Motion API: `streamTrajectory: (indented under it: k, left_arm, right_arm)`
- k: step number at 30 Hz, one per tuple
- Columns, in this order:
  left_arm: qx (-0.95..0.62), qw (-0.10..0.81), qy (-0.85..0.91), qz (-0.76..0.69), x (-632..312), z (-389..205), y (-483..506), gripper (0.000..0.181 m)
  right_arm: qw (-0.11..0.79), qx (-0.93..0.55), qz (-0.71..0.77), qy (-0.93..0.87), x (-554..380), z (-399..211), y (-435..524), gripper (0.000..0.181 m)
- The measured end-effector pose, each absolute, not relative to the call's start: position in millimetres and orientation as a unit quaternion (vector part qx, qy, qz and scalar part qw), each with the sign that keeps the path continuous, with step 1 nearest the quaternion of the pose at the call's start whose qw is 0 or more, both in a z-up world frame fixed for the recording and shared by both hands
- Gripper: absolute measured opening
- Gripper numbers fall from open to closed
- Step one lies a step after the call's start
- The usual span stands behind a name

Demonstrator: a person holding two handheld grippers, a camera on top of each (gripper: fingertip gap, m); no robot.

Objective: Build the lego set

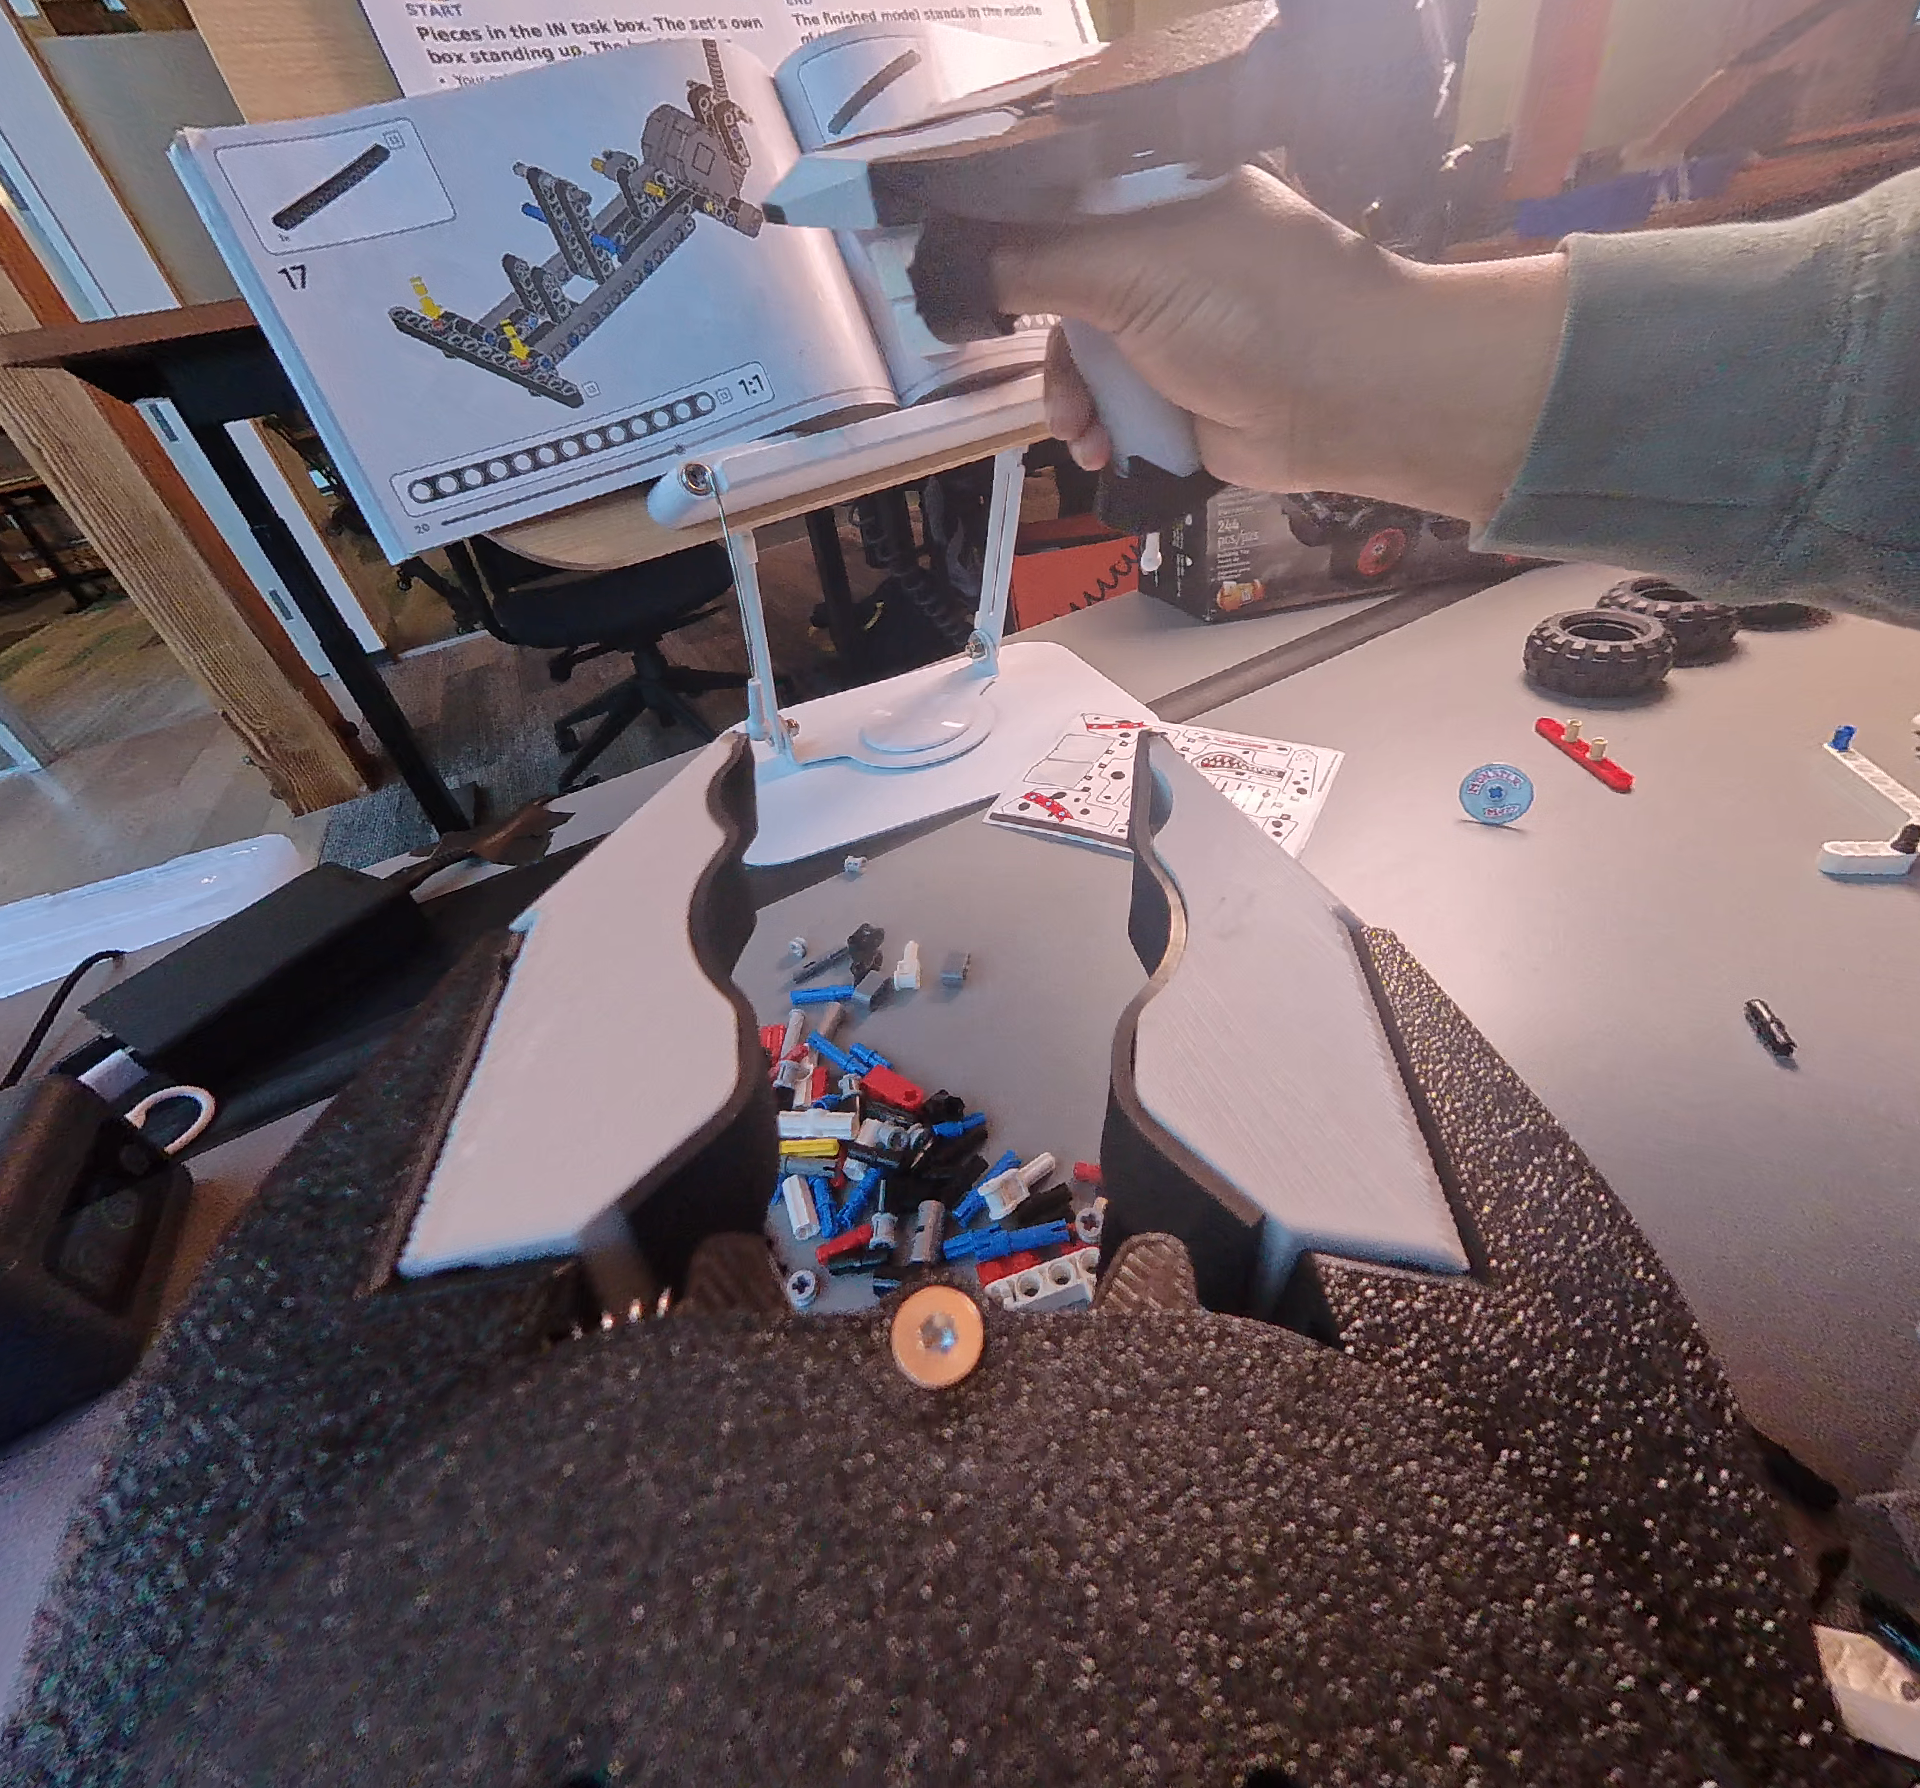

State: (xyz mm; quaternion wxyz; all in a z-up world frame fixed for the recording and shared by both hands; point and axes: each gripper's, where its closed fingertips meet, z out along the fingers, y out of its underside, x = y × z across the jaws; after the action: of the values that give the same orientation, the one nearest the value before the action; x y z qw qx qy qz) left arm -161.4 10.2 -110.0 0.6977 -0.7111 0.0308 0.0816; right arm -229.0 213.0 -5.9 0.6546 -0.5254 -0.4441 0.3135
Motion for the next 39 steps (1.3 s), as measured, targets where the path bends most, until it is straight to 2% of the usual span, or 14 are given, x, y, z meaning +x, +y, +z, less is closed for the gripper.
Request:
streamTrajectory:
  k: [8,20,39]
  left_arm:
    - [-0.71,0.698,0.034,0.091,-163.2,-107.4,9.5,0.073]
    - [-0.71,0.697,0.037,0.096,-163.3,-107.8,10.2,0.073]
    - [-0.713,0.693,0.043,0.096,-159.3,-111.6,12.4,0.073]
  right_arm:
    - [0.643,-0.538,0.312,-0.448,-263.9,1.2,207.4,0.003]
    - [0.641,-0.542,0.312,-0.446,-261.4,2.0,212.0,0.002]
    - [0.682,-0.576,0.269,-0.362,-139.3,-0.6,310.0,0.007]
